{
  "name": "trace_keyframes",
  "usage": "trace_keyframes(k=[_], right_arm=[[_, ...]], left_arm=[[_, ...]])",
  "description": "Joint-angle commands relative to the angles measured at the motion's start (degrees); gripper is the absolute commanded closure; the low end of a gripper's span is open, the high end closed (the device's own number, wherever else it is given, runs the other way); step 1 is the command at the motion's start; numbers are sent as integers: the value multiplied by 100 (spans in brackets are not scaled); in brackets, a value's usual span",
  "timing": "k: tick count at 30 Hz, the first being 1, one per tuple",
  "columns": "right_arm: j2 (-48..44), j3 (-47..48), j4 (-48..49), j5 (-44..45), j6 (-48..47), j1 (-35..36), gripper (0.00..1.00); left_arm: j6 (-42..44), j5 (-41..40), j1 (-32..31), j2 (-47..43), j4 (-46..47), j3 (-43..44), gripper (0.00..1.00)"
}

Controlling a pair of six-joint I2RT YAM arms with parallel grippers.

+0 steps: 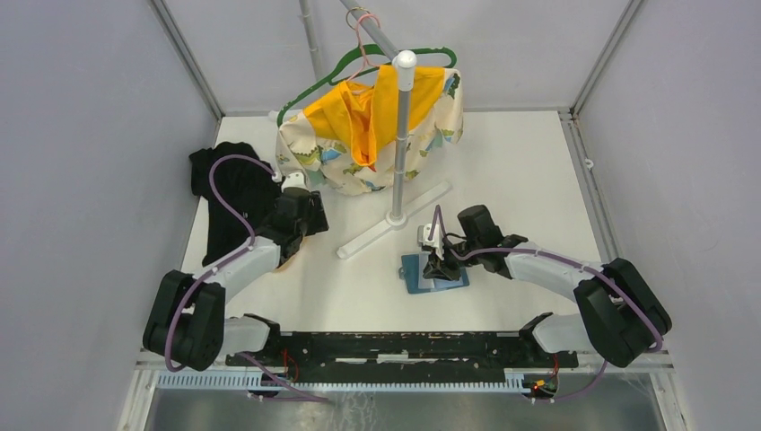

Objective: Put the credit cards into the card holder
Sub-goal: Turn over the card holder at the center of the board.

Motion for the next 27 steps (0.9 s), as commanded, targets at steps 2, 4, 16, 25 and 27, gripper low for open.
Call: trace_keyframes(k=[2,4,16,25,27], right_arm=[[47,274,20,-64,-23,17,80],[65,279,1,-64,-37,18,80],[45,301,-45,-54,-53,14,80],[27,316,-69,-55,-63,7,80],[13,315,-72,-66,-70,12,80]], left_arm=[[115,709,20,77,295,41,34],[33,890,17,8,283,-41,38],[-502,1288,15,-631,-83,-543,54],[-960,1677,-92,-1099,-83,-1020,57],[-1065,1677,-151,-1249,-176,-1100,57]])
